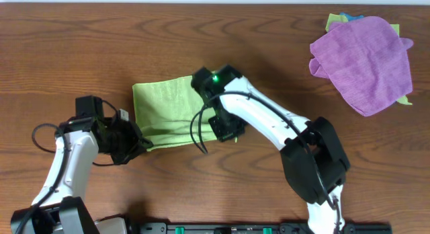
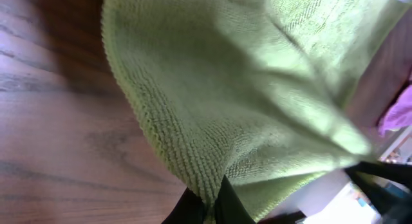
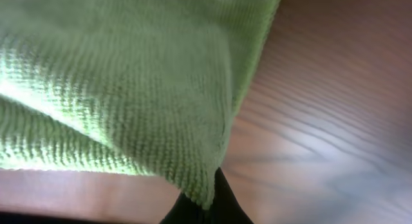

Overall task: Fold the cloth
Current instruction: 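Pull the towel edges apart with both grippers to flatten it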

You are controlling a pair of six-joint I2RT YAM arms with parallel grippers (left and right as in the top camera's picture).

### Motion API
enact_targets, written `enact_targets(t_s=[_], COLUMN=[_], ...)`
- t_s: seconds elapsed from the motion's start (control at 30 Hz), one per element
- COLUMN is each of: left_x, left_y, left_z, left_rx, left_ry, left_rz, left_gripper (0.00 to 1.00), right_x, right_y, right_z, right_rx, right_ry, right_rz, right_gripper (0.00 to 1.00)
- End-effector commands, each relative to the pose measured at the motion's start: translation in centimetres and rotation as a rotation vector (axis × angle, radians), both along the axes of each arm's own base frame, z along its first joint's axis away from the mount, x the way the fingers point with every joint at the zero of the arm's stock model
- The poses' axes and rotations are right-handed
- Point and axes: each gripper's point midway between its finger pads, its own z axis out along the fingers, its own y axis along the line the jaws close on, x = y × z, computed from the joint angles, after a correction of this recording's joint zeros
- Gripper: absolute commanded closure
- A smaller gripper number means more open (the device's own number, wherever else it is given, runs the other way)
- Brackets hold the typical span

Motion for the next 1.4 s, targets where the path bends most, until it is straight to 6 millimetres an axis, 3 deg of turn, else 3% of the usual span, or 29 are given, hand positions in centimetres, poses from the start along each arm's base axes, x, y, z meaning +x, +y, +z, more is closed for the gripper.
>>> enact_targets(t_s=[0.0, 0.27, 0.47, 0.67, 0.93, 1.37], left_x=[0.3, -0.5, -1.8, -2.6, -1.6, 6.8], left_y=[0.3, -0.2, -0.3, 0.2, 0.4, 1.8], left_z=[0.3, 0.5, 0.3, -0.1, -0.1, 1.8], left_rx=[0.000, -0.027, -0.021, 0.024, 0.032, 0.075], left_ry=[-0.030, -0.017, 0.008, 0.033, 0.006, -0.251], left_rz=[-0.025, -0.056, -0.110, -0.141, -0.110, 0.067], left_gripper=[0.94, 0.94, 0.94, 0.94, 0.94, 0.94], right_x=[-1.4, -3.3, -6.5, -7.6, -5.3, 1.7], right_y=[-0.8, -1.9, -2.2, -1.2, -1.9, -0.9], right_z=[0.1, 0.1, -1.5, -1.2, 0.1, 1.1], right_rx=[0.026, 0.101, 0.076, 0.092, 0.084, 0.181], right_ry=[-0.015, -0.071, -0.006, -0.041, -0.180, -0.441], right_rz=[-0.029, -0.075, -0.129, -0.106, -0.165, -0.210], right_gripper=[0.99, 0.99, 0.99, 0.99, 0.99, 0.99])
